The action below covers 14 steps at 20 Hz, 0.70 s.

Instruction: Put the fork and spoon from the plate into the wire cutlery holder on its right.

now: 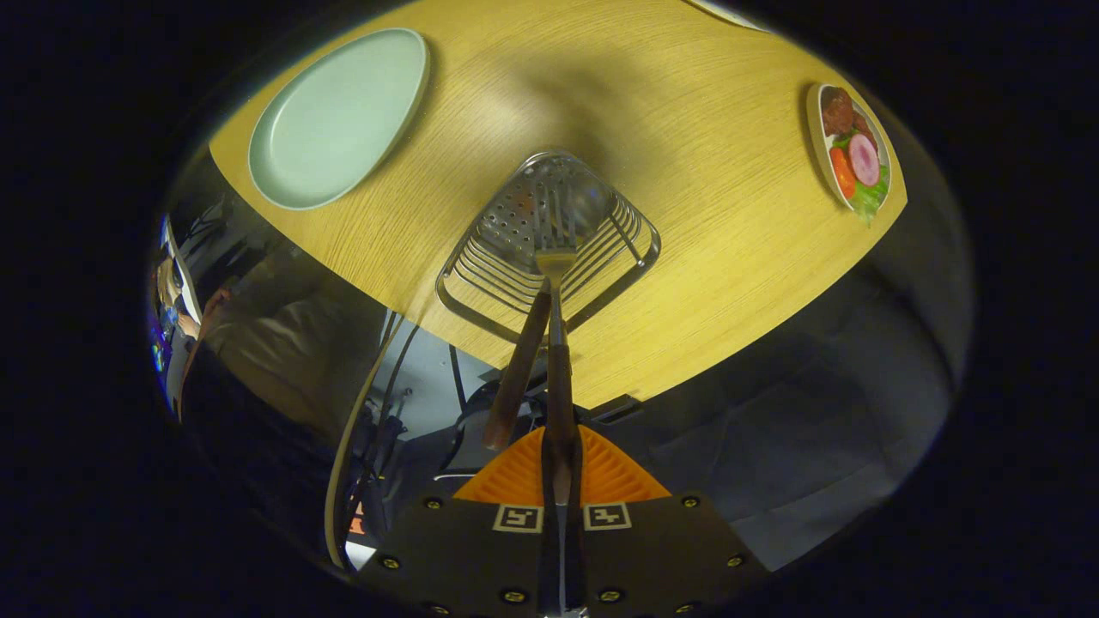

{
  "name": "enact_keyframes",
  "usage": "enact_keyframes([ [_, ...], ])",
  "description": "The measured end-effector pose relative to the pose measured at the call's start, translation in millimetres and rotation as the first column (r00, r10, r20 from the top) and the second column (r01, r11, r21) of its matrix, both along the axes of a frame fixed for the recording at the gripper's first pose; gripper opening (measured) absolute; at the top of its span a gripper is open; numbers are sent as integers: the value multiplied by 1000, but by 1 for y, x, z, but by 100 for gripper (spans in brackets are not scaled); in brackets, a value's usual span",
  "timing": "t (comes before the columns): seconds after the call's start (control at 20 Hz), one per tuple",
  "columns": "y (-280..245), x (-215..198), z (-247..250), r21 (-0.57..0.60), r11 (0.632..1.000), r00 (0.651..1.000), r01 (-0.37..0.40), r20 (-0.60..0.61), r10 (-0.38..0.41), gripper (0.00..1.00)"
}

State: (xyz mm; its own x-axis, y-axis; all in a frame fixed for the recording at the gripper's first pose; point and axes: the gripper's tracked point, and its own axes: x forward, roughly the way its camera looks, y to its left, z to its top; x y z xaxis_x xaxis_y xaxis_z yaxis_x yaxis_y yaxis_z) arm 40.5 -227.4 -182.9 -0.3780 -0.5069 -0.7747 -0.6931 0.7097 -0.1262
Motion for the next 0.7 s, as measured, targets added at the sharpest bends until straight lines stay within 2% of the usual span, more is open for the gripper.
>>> enact_keyframes([
  [0.1, 1, 2, -2, 2, 1000, 1000, 9, -12, -9, 3],
  [0.15, 3, 4, -4, 5, 1000, 1000, 4, -7, -4, 9],
  [0.25, 2, 10, -5, 16, 1000, 1000, -5, 18, 4, 11],
  [0.55, 6, 6, 1, 125, 988, 988, 94, 113, -109, 13],
  [0.65, 7, 5, 8, 171, 977, 976, 131, 151, -157, 20],
  [0.7, 8, 5, 8, 202, 967, 965, 153, 179, -190, 20],
])
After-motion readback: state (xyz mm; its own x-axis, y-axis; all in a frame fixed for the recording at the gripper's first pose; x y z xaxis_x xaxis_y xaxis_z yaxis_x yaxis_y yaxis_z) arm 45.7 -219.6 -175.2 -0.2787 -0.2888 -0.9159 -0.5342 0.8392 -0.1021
